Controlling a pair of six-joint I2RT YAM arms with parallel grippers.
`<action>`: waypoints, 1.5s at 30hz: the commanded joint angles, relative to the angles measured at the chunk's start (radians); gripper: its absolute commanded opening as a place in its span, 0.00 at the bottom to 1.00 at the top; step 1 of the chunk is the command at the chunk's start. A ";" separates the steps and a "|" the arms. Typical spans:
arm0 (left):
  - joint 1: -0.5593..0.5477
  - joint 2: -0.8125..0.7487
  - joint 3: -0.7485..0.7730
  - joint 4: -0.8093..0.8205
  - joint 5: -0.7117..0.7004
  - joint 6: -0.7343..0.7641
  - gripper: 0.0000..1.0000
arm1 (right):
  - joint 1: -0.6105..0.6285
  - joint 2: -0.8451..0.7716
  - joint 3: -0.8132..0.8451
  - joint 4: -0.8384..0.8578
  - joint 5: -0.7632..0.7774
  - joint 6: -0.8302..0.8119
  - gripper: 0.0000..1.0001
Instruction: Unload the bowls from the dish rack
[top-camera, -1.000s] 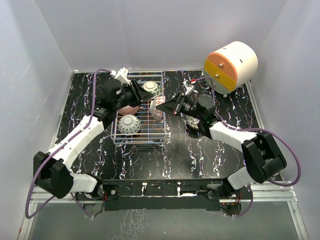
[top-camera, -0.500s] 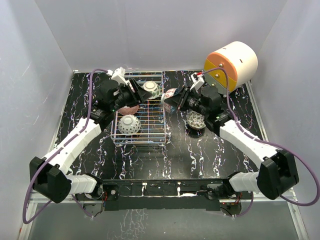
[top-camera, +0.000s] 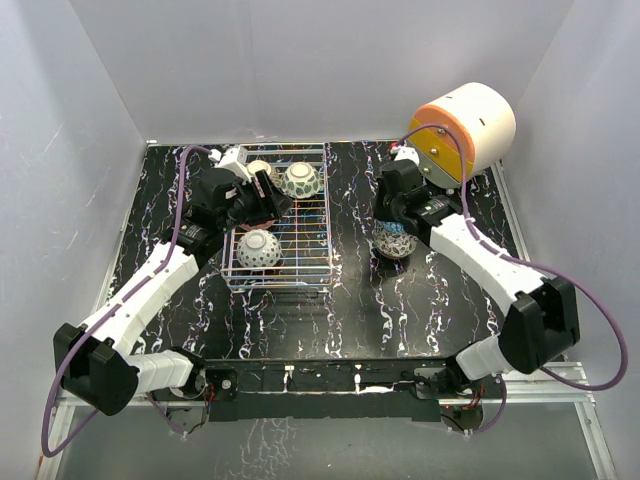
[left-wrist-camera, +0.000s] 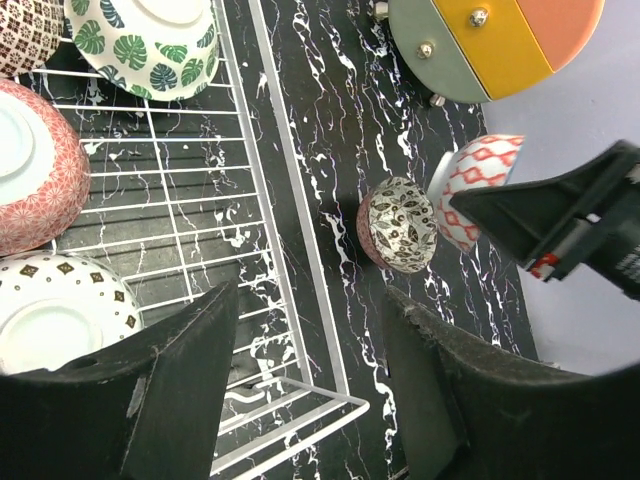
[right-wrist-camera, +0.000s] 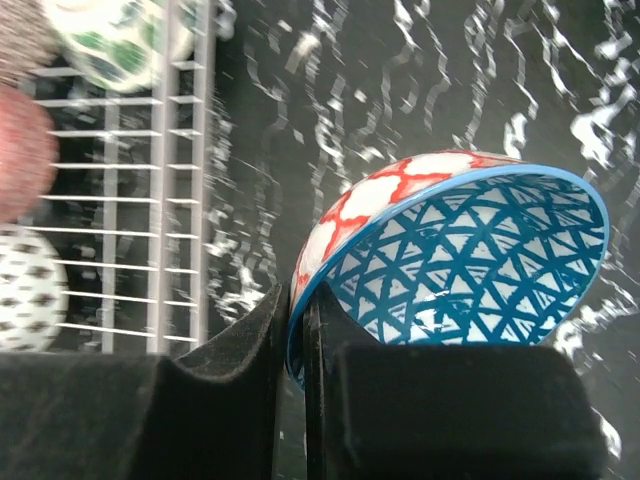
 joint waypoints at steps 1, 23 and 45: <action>0.005 -0.032 -0.007 -0.017 -0.008 0.027 0.57 | 0.001 0.042 0.079 -0.092 0.148 -0.054 0.08; 0.007 -0.032 -0.029 -0.047 0.021 0.061 0.57 | 0.001 0.296 0.141 -0.148 0.210 -0.128 0.08; 0.008 -0.007 -0.029 -0.029 0.042 0.064 0.57 | 0.001 0.333 0.106 -0.118 0.104 -0.106 0.20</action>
